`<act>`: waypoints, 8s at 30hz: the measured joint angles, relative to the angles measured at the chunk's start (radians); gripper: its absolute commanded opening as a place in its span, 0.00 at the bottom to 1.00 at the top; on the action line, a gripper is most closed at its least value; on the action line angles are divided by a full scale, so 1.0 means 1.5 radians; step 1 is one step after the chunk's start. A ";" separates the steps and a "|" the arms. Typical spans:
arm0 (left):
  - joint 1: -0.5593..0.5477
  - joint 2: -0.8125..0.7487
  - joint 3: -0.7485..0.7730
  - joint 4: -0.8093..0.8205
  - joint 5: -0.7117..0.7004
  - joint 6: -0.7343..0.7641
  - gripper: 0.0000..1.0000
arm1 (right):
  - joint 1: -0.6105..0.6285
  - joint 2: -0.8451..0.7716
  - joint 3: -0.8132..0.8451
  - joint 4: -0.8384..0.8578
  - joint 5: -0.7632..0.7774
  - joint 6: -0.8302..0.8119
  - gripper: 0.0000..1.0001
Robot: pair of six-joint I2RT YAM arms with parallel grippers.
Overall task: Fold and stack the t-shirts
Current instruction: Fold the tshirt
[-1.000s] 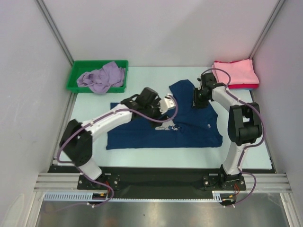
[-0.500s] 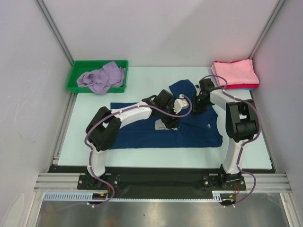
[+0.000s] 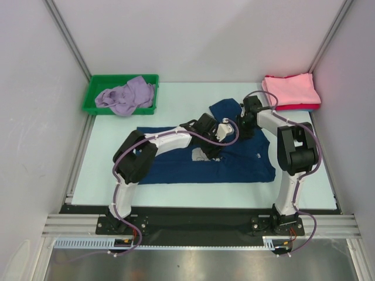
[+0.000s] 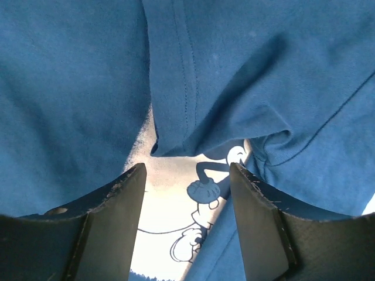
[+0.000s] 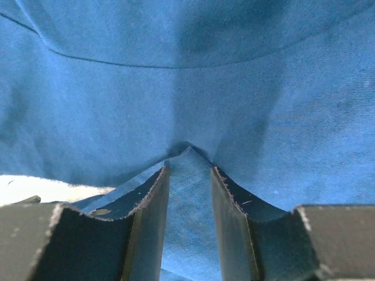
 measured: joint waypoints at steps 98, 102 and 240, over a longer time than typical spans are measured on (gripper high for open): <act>0.015 0.094 0.108 -0.026 0.051 -0.087 0.03 | -0.120 -0.197 -0.307 0.175 -0.004 0.241 0.00; 0.031 0.093 0.108 -0.026 0.042 -0.081 0.14 | -0.120 -0.197 -0.307 0.175 -0.003 0.240 0.00; 0.549 -0.061 -0.081 -0.150 0.095 0.039 0.00 | -0.048 0.237 0.509 -0.141 0.015 0.015 0.00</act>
